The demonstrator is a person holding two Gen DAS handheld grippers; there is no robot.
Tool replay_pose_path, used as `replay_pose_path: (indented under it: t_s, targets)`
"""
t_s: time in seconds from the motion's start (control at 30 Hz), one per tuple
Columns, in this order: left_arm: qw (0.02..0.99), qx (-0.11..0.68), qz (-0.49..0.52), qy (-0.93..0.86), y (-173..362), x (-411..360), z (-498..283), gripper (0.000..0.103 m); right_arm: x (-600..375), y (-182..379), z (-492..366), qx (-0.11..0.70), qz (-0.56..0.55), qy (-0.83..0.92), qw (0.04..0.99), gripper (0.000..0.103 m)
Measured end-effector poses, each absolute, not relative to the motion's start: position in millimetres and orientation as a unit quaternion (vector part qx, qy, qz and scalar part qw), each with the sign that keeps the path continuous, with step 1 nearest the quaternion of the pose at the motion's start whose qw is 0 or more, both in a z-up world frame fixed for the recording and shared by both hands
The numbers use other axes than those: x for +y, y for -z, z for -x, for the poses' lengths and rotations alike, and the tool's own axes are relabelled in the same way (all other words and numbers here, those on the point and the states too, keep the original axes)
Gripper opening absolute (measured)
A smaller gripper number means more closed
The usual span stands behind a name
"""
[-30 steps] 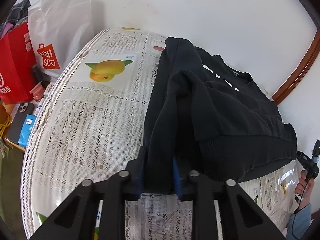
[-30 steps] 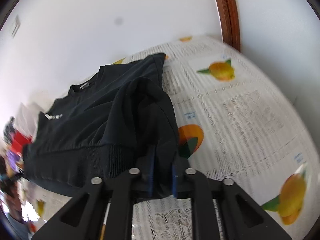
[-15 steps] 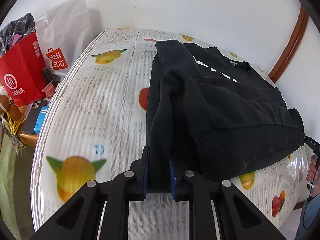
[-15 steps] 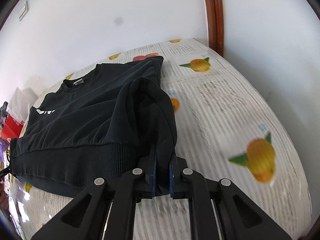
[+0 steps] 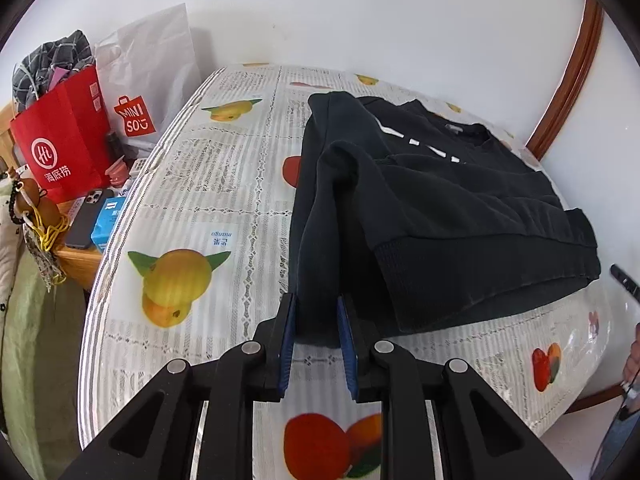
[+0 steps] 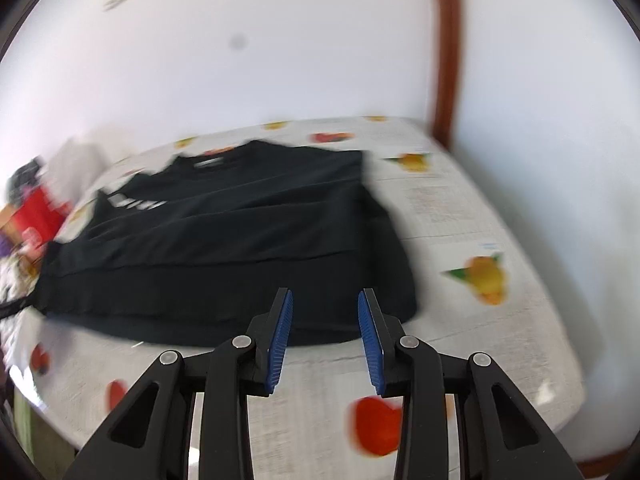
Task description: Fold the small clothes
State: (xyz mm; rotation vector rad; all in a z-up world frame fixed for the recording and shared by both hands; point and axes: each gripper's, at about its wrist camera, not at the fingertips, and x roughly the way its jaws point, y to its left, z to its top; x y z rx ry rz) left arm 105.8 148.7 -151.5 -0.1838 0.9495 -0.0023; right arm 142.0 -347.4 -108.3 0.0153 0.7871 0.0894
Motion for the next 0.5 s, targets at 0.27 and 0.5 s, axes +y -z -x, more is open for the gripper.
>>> replay_pose_path:
  t_s: [0.27,0.5]
  targets:
    - [0.893,0.437,0.097,0.054,142,138,-86,0.02,-300,163,-154,0.423,0.016,-0.074,0.903,0.008]
    - [0.878,0.448,0.099,0.137,153,107,-91,0.018,-302,181,-163,0.425,-0.01,-0.058,0.904,0.007]
